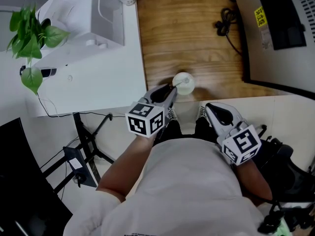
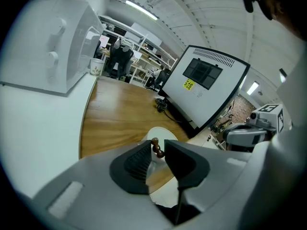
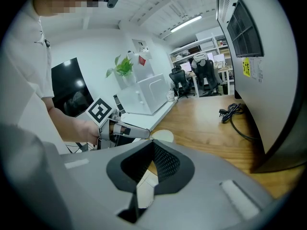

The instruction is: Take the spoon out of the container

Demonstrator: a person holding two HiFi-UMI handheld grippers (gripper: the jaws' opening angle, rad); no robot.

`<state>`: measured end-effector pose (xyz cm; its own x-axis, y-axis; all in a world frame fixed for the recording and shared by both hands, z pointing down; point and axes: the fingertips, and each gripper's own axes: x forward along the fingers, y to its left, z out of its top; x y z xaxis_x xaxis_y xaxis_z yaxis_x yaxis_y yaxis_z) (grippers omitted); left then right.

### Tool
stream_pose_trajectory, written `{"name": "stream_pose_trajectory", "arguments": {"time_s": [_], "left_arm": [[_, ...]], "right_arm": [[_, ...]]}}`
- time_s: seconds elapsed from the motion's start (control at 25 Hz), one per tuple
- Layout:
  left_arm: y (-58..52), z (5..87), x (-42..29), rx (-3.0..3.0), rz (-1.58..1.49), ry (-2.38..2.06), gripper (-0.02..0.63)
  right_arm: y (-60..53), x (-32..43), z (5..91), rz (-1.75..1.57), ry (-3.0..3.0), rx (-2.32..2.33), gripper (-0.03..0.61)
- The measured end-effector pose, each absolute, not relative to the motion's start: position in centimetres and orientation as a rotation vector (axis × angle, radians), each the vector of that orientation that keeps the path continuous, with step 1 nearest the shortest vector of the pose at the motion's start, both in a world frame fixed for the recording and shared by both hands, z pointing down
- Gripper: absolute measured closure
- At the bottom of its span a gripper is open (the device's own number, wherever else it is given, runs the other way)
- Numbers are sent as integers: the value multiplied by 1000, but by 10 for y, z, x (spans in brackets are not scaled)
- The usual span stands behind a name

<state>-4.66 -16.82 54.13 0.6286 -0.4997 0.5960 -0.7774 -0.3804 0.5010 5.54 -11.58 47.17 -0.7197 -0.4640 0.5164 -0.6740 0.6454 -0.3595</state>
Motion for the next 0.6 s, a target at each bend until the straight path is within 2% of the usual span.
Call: {"name": "stream_pose_trajectory", "arguments": {"time_s": [0.36, 0.6], "left_arm": [[-168, 539, -48, 2107, 502, -1026, 560], [-167, 532, -52, 2128, 497, -1044, 560]], "right_arm": [[-114, 54, 470, 756, -2492, 903, 571], [-113, 52, 466, 742, -2500, 908, 571]]}}
